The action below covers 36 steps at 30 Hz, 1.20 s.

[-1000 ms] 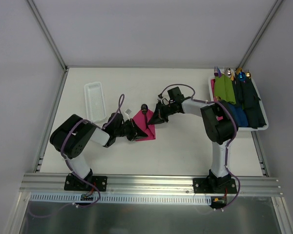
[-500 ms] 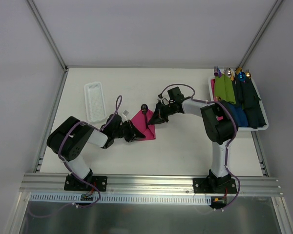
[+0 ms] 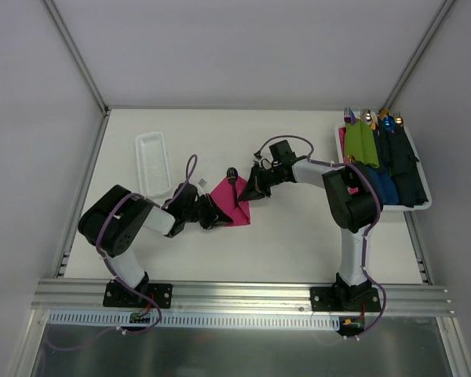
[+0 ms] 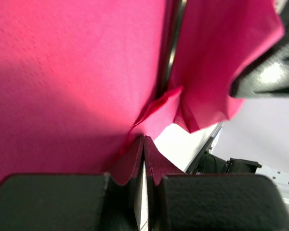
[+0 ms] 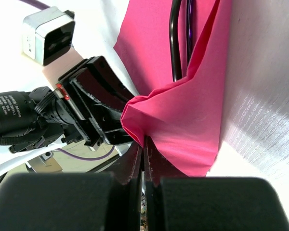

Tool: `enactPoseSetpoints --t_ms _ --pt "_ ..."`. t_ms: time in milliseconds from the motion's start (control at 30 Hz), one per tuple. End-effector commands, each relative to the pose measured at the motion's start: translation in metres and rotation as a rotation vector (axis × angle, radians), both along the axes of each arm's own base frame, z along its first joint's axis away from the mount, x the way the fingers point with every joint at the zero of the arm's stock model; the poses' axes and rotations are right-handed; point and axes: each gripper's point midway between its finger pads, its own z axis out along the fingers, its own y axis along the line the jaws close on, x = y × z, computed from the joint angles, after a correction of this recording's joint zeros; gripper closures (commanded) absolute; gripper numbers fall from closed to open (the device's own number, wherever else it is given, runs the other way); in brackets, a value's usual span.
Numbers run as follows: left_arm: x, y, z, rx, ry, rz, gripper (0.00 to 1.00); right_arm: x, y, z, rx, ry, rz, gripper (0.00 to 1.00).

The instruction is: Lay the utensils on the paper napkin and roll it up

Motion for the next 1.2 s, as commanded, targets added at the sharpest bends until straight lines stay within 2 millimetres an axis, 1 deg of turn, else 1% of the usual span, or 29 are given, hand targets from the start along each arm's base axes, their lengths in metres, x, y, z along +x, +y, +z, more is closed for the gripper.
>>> enactPoseSetpoints --t_ms 0,200,333,433,500,567,733,967,1167 --pt "0.012 0.001 -0.006 0.029 -0.006 0.008 1.0 0.003 0.006 0.016 0.028 -0.013 0.007 1.0" --pt "0.011 0.002 -0.01 0.048 0.011 0.003 1.0 0.002 0.013 0.023 0.059 0.026 -0.024 1.0" --pt "0.009 0.003 -0.012 0.053 0.02 0.001 1.0 0.0 0.023 0.028 0.082 0.043 -0.03 1.0" --pt "0.009 0.003 -0.012 0.056 0.019 -0.002 1.0 -0.002 0.029 0.029 0.09 0.059 -0.035 1.0" --pt "0.009 0.003 -0.012 0.058 0.021 -0.002 1.0 -0.004 0.032 0.025 0.083 0.09 -0.041 1.0" --pt "0.009 0.003 -0.013 0.062 0.023 0.0 1.0 -0.005 0.038 0.025 0.095 0.079 -0.034 1.0" --pt "0.008 0.005 -0.013 0.063 0.023 0.007 1.0 -0.007 0.044 0.012 0.084 0.101 -0.029 1.0" --pt "0.006 0.006 -0.011 0.059 0.015 0.011 1.0 -0.004 0.046 -0.006 0.07 0.132 -0.037 1.0" --pt "0.003 0.008 -0.009 0.055 0.005 0.012 1.0 0.0 0.05 -0.01 0.078 0.138 -0.04 1.0"
